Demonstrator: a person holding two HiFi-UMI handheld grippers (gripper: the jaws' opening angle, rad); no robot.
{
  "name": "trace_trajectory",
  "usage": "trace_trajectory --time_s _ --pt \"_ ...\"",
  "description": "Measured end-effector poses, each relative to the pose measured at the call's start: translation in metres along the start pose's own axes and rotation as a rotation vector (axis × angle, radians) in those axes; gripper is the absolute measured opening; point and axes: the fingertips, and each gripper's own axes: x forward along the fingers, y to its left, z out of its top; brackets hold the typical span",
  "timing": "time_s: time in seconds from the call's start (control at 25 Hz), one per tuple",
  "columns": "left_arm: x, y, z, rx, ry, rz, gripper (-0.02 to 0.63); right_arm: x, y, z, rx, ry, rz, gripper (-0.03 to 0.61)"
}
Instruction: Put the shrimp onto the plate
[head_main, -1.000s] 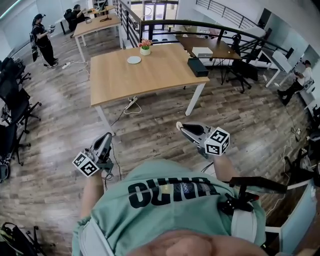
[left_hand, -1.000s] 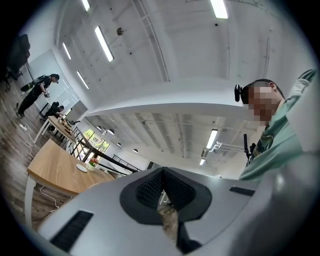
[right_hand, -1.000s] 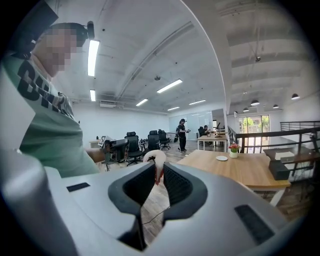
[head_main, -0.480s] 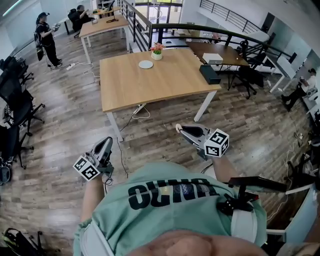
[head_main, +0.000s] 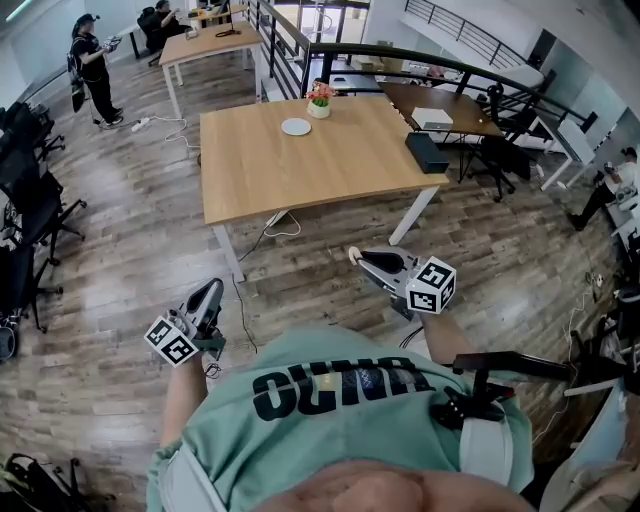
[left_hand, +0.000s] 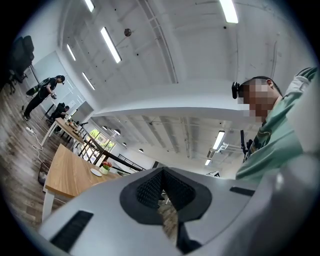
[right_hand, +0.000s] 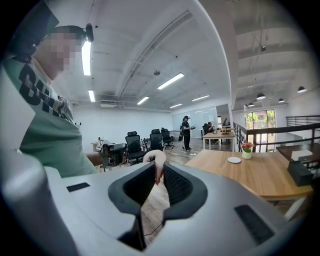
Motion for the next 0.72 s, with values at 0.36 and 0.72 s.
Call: trace_trajectory --time_s 0.36,0.72 --pt "0.068 0.010 -0.017 0.037 0.017 0.051 -0.005 -0.005 -0.079 -0.007 0.011 -0.029 0.072 0.055" --pt "0.194 -0.006 -0.041 0.063 -0.012 0.073 -0.005 -0.050 -0.203 -0.001 0.004 -0.050 0.124 0.055"
